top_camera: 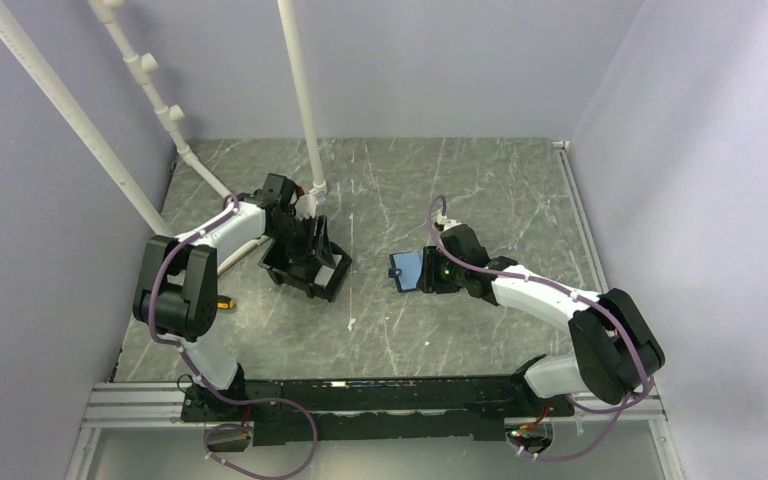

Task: Put the credit cards into the card holder
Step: Pick up the credit card from the storage box, then insert the credit card into the card holder.

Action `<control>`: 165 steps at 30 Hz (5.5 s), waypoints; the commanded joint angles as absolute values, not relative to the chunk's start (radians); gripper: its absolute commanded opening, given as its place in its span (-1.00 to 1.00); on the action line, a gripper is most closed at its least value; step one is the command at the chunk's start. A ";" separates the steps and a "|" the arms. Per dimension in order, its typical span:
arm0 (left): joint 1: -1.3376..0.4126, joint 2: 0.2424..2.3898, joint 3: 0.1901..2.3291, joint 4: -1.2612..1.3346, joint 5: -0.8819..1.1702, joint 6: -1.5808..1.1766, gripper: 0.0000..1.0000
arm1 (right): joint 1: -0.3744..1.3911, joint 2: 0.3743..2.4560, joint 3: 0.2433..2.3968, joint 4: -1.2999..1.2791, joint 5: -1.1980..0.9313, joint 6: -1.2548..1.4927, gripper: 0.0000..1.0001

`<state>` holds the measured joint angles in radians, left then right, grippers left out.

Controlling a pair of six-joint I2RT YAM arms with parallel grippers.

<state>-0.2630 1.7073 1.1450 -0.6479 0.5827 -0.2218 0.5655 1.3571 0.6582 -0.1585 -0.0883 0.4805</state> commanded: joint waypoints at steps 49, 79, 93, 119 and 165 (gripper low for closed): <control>-0.262 1.681 1.250 -0.780 0.535 -0.128 -0.77 | 0.567 1.377 0.670 -0.137 -0.129 0.479 -0.19; -0.564 1.631 1.376 -0.420 0.549 -0.507 -1.00 | 0.307 1.425 0.781 -0.195 -0.219 0.472 0.00; -0.616 1.898 1.406 -0.264 0.651 -0.596 -1.00 | 0.305 1.522 0.771 -0.180 -0.153 0.476 0.03; -0.621 1.998 1.322 -0.206 0.718 -0.716 -1.00 | 0.305 1.514 0.670 -0.154 -0.146 0.513 -0.12; -0.603 1.894 1.233 -0.082 0.677 -0.848 -1.00 | 0.305 1.512 0.670 -0.149 -0.158 0.492 -0.12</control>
<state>-0.6037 1.9148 1.2251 -0.1177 0.6827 -0.8364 0.3035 1.4891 0.7017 -0.1249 -0.1623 0.5152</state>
